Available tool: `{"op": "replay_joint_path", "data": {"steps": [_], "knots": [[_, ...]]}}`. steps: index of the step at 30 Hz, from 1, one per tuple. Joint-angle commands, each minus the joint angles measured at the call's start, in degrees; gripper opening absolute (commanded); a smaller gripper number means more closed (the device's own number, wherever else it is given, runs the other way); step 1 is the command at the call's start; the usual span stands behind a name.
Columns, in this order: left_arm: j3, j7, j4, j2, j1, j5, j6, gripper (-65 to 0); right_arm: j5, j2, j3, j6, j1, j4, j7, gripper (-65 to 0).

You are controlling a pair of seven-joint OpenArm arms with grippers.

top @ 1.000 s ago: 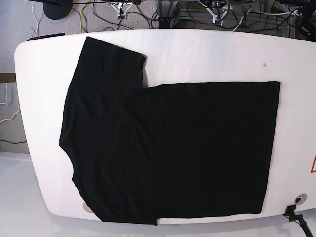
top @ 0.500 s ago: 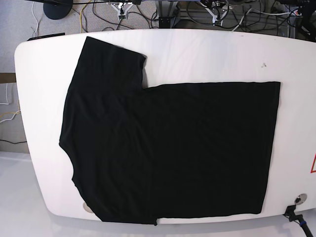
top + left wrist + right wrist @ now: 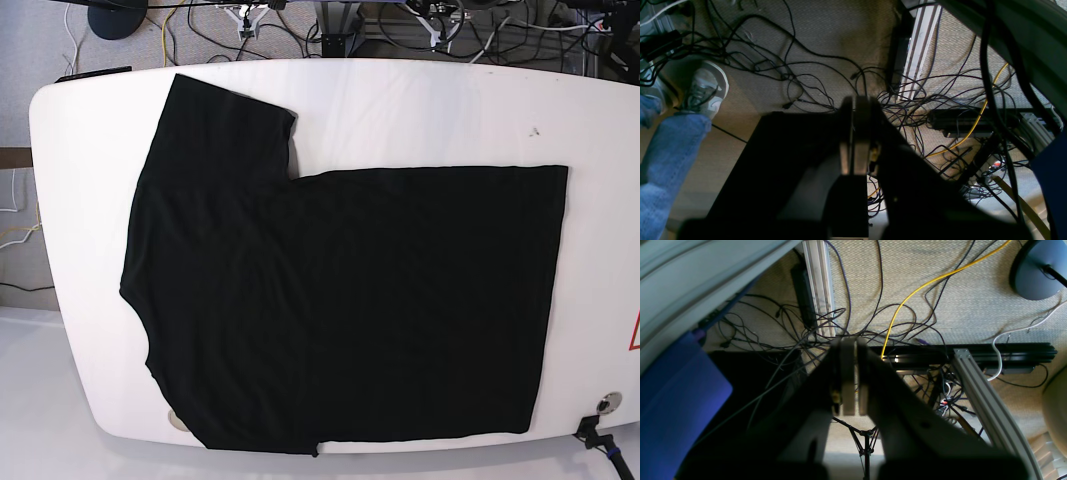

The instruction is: Fold the T-shirt properly

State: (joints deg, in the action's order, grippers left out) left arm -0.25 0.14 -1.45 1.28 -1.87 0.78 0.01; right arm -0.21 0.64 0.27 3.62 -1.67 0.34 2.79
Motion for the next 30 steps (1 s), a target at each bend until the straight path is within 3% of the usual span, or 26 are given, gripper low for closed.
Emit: {"op": "replay_joint_path", "data": {"steps": [1,30], "knots": [[0.1,-0.1,-0.2,0.3,0.0,0.1,0.2,-64.3,0.1,0.1,-0.2,0.2,-0.3,0.1,-0.1,-64.7],[0.2,-0.8,-3.1,0.0,-3.0,0.1,0.0,-65.0,-0.4,0.4,-0.1,0.6,-2.3,0.6,0.8,-64.7]]}}
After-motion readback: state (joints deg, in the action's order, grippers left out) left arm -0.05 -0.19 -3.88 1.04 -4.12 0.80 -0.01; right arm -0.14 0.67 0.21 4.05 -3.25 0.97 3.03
